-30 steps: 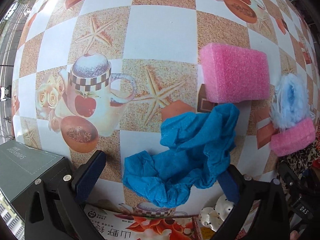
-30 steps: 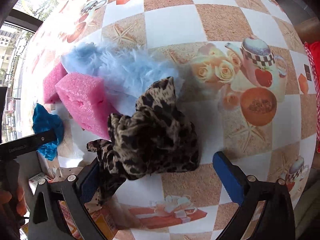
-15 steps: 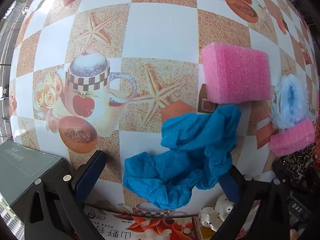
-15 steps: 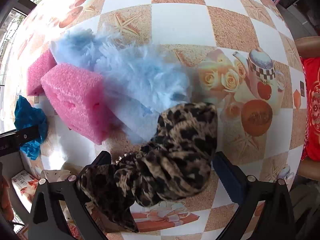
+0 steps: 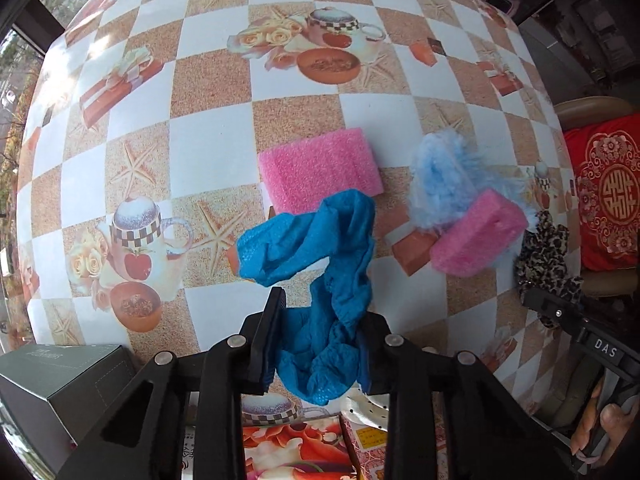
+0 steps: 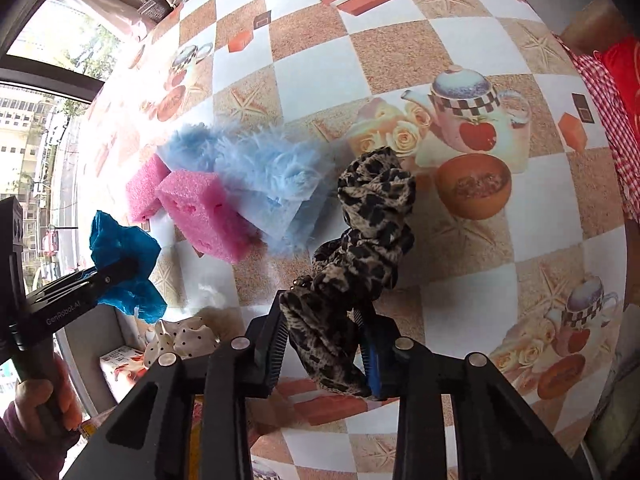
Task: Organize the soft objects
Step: 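Close the left tool on the blue glove while the right tool closes on the leopard-print cloth, then lift and carry the blue glove and leopard-print cloth with both tools toward the white box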
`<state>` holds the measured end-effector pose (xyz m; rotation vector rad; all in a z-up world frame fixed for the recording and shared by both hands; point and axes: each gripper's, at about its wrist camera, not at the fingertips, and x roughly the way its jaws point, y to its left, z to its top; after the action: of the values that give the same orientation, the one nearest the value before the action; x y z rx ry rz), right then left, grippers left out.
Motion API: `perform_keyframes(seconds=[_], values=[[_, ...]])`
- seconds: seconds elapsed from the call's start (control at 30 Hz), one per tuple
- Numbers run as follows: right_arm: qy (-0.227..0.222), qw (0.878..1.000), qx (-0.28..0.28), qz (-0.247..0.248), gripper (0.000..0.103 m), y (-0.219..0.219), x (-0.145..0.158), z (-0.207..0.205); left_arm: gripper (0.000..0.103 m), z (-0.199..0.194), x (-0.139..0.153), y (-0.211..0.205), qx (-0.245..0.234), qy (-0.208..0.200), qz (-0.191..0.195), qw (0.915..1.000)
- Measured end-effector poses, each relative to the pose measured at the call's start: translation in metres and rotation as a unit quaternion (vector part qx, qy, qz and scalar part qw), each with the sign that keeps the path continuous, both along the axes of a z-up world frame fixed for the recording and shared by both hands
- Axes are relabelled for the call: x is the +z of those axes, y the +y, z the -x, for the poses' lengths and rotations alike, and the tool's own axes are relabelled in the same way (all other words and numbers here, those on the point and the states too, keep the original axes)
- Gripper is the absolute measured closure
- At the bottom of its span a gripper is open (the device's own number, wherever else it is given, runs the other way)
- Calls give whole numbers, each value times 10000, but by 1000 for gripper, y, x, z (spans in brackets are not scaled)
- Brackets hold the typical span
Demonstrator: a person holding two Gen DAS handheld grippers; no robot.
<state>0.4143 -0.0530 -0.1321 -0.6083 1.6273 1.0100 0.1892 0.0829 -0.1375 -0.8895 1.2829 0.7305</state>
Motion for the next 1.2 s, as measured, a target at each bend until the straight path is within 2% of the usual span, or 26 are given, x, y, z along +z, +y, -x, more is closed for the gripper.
perform_keyframes(seconds=[0.07, 0.23, 0.33, 0.4, 0.43, 0.5, 0.53, 0.6, 0.67, 0.73, 0.77, 0.83, 1.07, 1.2], values=[[42, 9999, -104, -56, 73, 1, 9, -17, 70, -8, 16, -4, -133, -77, -120, 9998], [-15, 9996, -221, -189, 73, -6, 30, -29, 70, -34, 49, -26, -676, -305, -398, 9965], [164, 9992, -323, -140, 73, -10, 26, -24, 70, -47, 60, -39, -886, -354, -478, 9943], [125, 9995, -286, -104, 72, -8, 23, -24, 70, -47, 62, -43, -913, -384, -432, 9941], [41, 9999, -147, -44, 68, -2, 21, -20, 70, -47, 64, -45, -928, -379, -420, 9941], [-224, 9995, 178, 96, 17, 2, 4, -3, 70, -43, 67, -47, -906, -366, -370, 9945], [-369, 9986, 342, 143, 15, 7, -2, 1, 70, -40, 69, -49, -878, -360, -347, 9949], [-460, 9975, 492, 227, 15, 14, -16, 9, 70, -35, 73, -51, -835, -347, -332, 9953], [-356, 9982, 431, 238, 15, 22, -30, 9, 69, -32, 76, -53, -824, -320, -320, 9956], [-340, 9982, 408, 272, 22, 28, -39, 8, 69, -29, 78, -55, -833, -279, -338, 9956], [-434, 9979, 426, 220, 26, 31, -38, 8, 69, -28, 78, -56, -834, -268, -334, 9956], [-335, 9979, 558, 24, 55, 35, -33, 10, 69, -27, 79, -57, -834, -269, -330, 9956], [94, 9987, 147, -487, 56, 9, 3, -1, 69, -45, 93, -75, -1108, -457, -416, 9919], [100, 9982, -75, -593, 56, -16, 23, -7, 69, -63, 106, -94, -1436, -607, -512, 9864]])
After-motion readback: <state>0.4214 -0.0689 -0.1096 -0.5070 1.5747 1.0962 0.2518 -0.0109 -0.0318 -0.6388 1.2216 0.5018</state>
